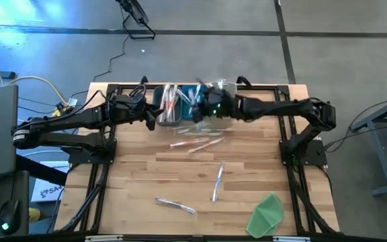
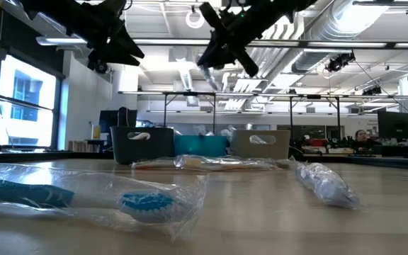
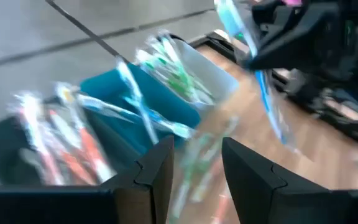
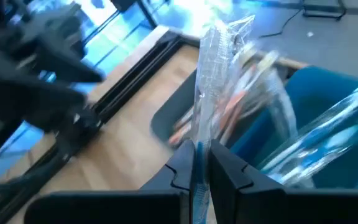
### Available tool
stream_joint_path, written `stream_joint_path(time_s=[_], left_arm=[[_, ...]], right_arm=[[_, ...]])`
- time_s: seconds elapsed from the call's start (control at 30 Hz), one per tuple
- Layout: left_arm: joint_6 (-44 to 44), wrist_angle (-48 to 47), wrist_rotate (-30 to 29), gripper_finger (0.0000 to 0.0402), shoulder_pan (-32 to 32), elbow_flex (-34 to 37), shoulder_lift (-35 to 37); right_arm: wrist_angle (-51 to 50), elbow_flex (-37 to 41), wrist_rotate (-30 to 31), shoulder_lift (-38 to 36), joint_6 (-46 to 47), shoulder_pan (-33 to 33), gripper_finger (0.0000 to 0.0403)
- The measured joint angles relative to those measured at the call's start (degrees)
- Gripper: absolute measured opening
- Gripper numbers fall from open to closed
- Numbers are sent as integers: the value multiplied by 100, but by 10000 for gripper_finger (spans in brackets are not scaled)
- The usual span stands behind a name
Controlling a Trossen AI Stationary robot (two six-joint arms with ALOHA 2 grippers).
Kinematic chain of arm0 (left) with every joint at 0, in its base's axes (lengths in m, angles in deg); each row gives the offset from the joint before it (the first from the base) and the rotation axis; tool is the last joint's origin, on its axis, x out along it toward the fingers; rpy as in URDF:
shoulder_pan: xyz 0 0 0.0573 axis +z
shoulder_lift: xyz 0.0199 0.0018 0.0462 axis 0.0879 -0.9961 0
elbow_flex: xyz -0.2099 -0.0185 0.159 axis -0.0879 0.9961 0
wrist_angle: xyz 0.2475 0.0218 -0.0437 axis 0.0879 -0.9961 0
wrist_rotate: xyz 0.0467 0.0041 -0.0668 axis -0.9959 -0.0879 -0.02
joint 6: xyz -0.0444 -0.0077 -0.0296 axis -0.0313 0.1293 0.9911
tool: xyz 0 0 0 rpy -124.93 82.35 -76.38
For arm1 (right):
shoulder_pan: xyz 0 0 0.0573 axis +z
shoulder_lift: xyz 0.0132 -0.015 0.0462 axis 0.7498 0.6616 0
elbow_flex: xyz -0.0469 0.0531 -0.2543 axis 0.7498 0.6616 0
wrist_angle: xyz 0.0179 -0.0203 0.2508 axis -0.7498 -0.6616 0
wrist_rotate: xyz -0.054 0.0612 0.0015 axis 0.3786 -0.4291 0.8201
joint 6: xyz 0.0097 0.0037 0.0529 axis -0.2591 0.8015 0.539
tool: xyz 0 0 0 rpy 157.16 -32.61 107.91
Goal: Pick & Place Toothbrushes
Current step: Put the blue toothbrush into the blue bin
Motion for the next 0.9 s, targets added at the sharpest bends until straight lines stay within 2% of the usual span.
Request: stream_joint_path(time_s=[0.27,0.53,0.67,0.77,0.9], left_arm=[[-147,55,-987,134,3,0,0],[-716,663,-996,133,30,0,-2],[-869,841,-655,109,369,0,24],[-827,830,-321,73,764,0,65],[-825,836,492,16,1188,0,89]], right_arm=[[279,-2,-357,-7,-42,-880,18],[694,-2,-720,-7,-5,-1135,18],[783,-2,-929,-7,-1,-1199,18],[791,-2,-1082,-7,-1,-1287,18],[787,-2,-1329,-7,-25,-1441,18]])
